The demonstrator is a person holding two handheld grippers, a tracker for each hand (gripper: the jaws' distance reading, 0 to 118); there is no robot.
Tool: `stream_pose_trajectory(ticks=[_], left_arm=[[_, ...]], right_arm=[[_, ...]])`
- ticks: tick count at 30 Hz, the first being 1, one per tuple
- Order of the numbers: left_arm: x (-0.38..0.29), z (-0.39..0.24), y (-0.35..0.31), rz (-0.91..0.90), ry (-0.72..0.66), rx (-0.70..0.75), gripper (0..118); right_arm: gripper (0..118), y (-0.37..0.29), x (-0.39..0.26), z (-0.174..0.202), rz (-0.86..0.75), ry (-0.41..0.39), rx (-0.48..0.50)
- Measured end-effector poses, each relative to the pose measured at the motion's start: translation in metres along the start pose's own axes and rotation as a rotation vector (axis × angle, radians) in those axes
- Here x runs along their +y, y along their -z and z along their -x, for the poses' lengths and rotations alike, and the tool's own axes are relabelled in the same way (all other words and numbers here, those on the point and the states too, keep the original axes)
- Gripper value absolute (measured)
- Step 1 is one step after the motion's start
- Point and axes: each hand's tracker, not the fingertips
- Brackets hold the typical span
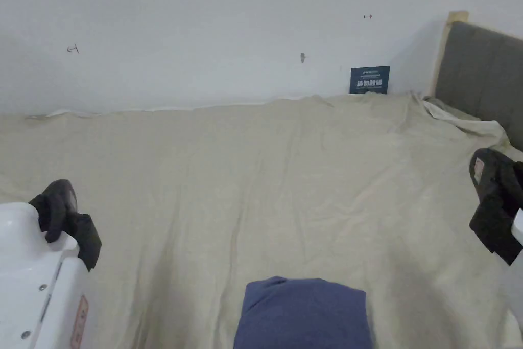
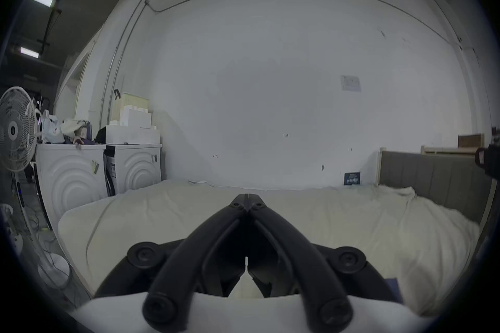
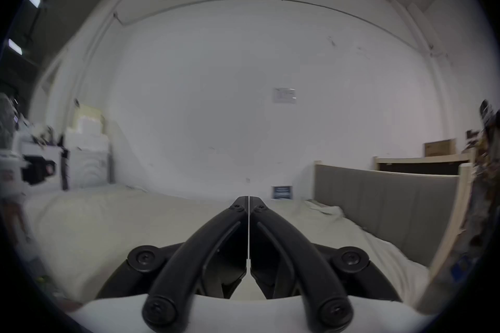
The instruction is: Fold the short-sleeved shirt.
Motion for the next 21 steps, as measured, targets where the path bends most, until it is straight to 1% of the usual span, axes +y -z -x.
stream_pose_trajectory(ticks=[1, 2, 3, 4, 6, 7, 12, 14, 16, 21], left_arm=[[-0.010, -0.004, -0.003, 0.001, 0.009, -0.006, 0], [-0.011, -0.005, -0.006, 0.035, 0.014, -0.033, 0], [-0.013, -0.006, -0.010, 0.066, -0.008, -0.051, 0], [-0.012, -0.006, -0.018, 0.053, -0.009, -0.050, 0], [-0.015, -0.007, -0.023, 0.034, -0.001, -0.024, 0], [-0.014, -0.007, -0.021, 0.035, -0.001, -0.019, 0], [-0.006, -0.002, -0.018, 0.046, -0.033, -0.018, 0], [-0.006, -0.004, -0.018, 0.043, -0.018, -0.020, 0], [-0.004, -0.004, -0.016, 0.054, -0.006, -0.052, 0], [-0.002, -0.009, -0.016, 0.021, 0.032, -0.047, 0]], right_arm=[[1, -0.008, -0.009, 0.002, -0.006, -0.023, -0.073], [1, -0.015, -0.013, 0.000, -0.001, -0.006, -0.076], [1, -0.019, -0.016, -0.005, 0.011, 0.011, -0.056], [1, -0.023, -0.016, -0.008, 0.022, 0.015, -0.050], [1, -0.028, -0.017, -0.012, 0.019, -0.010, -0.077], [1, -0.028, -0.014, -0.017, 0.013, -0.009, -0.089], [1, -0.025, -0.009, -0.025, -0.002, 0.033, -0.121], [1, -0.026, -0.010, -0.027, -0.003, 0.052, -0.121], [1, -0.028, -0.012, -0.028, 0.007, 0.073, -0.117], [1, -0.028, -0.013, -0.030, 0.022, 0.055, -0.122]])
